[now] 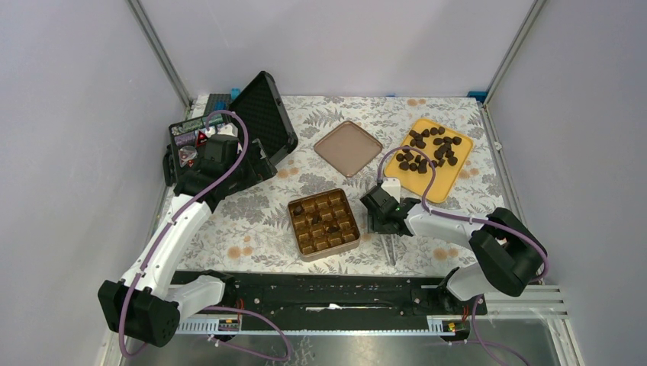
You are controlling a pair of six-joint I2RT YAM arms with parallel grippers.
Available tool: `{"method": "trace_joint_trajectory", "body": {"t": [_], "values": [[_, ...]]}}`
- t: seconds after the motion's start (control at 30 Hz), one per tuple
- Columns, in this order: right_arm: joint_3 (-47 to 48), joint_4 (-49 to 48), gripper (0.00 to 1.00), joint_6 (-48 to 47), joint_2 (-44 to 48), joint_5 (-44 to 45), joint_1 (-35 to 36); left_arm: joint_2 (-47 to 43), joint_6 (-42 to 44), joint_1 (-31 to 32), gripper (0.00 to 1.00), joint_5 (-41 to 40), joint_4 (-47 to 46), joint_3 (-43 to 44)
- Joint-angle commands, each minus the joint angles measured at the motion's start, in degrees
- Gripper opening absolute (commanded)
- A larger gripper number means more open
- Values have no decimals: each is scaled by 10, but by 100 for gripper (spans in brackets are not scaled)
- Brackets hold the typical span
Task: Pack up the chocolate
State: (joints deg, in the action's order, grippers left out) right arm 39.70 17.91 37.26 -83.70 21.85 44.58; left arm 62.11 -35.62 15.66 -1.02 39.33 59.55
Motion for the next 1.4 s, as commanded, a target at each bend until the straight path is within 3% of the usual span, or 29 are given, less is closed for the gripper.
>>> {"method": "trace_joint_trajectory", "body": {"t": [0.0, 0.13, 0.37, 0.47, 0.5, 0.67, 0.73, 1.23, 1.37], "values": [[-19, 21, 61, 25, -13, -7, 7, -8, 0, -2, 99, 3, -22, 6], [-22, 15, 54, 25, -18, -9, 7, -7, -1, -2, 99, 2, -22, 6], [-18, 11, 52, 26, -37, -12, 11, -8, -1, -2, 99, 3, -22, 2], [-17, 13, 37, 25, -36, -10, 12, -8, 0, -2, 99, 2, -22, 3], [-16, 14, 36, 26, -35, -10, 13, -8, 0, -2, 99, 2, -22, 3], [-13, 25, 58, 24, -34, -3, 13, -8, -1, -2, 99, 3, -22, 2], [-14, 28, 62, 27, -32, 0, 14, -7, -1, -2, 99, 4, -22, 3], [-23, 46, 70, 64, -28, -1, 32, -6, -1, -2, 99, 4, -23, 1], [-22, 41, 59, 61, -28, 0, 32, -5, 1, -2, 99, 4, -22, 2]]}}
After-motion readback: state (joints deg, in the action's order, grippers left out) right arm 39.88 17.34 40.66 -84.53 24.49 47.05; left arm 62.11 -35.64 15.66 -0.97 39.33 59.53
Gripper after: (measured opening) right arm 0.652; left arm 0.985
